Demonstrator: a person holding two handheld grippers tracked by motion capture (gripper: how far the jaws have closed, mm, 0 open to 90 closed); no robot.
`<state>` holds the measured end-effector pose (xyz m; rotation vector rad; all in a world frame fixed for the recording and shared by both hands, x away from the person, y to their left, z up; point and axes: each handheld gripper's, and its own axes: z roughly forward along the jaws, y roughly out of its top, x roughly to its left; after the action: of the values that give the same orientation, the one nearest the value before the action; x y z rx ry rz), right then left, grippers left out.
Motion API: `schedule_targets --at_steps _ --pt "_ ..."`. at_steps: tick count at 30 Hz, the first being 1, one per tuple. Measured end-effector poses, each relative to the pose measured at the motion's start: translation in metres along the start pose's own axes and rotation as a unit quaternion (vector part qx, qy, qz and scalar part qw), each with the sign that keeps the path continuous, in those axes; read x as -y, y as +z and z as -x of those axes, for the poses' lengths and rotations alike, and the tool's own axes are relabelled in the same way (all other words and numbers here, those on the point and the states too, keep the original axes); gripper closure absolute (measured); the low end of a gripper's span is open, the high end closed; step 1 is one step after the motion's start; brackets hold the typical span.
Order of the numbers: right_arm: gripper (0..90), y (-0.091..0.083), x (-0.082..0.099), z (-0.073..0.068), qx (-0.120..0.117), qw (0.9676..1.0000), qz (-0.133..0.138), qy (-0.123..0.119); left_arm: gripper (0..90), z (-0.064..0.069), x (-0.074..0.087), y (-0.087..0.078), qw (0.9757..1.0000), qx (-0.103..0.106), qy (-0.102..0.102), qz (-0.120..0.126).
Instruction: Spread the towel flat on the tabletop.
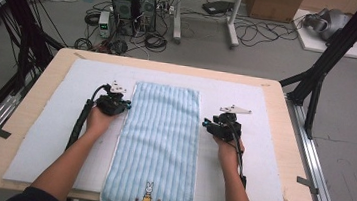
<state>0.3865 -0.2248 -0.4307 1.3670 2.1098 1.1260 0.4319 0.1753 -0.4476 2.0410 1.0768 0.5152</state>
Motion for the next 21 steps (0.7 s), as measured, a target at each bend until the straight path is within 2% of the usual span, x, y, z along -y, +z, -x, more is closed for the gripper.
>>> schedule_targets --at_steps 3,5,7,8,10,11,16,17,19,20,21 --pt "58.7 0.009 -0.010 0.003 0.001 1.0000 0.000 0.004 77.3 -0.004 0.001 -0.005 0.9997 0.019 -0.014 0.004" --pt "61.5 0.017 -0.020 0.006 0.003 1.0000 0.001 -0.001 70.6 -0.007 0.003 -0.009 0.9987 0.031 -0.032 0.026" --pt "63.7 0.030 -0.032 0.009 0.009 0.9999 -0.007 -0.012 60.8 -0.010 0.004 -0.013 0.9962 0.049 -0.053 0.049" --pt "63.7 0.035 -0.035 0.010 0.010 0.9998 -0.013 -0.013 55.4 -0.011 0.006 -0.015 0.9940 0.061 -0.064 0.064" --pt "63.5 0.052 -0.045 0.012 0.020 0.9994 -0.024 -0.015 45.8 -0.013 0.008 -0.017 0.9918 0.068 -0.076 0.077" --pt "63.5 0.058 -0.048 0.012 0.020 0.9994 -0.025 -0.015 44.1 -0.015 0.009 -0.018 0.9907 0.074 -0.081 0.080" --pt "63.7 0.088 -0.060 0.013 0.023 0.9991 -0.035 0.007 36.3 -0.022 0.010 -0.024 0.9881 0.071 -0.106 0.086" --pt "67.0 0.092 -0.061 0.013 0.020 0.9992 -0.034 0.007 36.0 -0.022 0.009 -0.025 0.9880 0.071 -0.106 0.086" --pt "76.9 0.101 -0.062 0.012 0.030 0.9980 -0.055 -0.009 35.8 -0.023 0.009 -0.026 0.9882 0.069 -0.108 0.084" --pt "85.5 0.103 -0.063 0.010 0.039 0.9977 -0.052 -0.021 35.8 -0.023 0.009 -0.027 0.9883 0.070 -0.108 0.082" --pt "86.1 0.103 -0.064 0.008 0.061 0.9965 -0.050 -0.029 35.8 -0.022 0.009 -0.027 0.9883 0.068 -0.110 0.080"
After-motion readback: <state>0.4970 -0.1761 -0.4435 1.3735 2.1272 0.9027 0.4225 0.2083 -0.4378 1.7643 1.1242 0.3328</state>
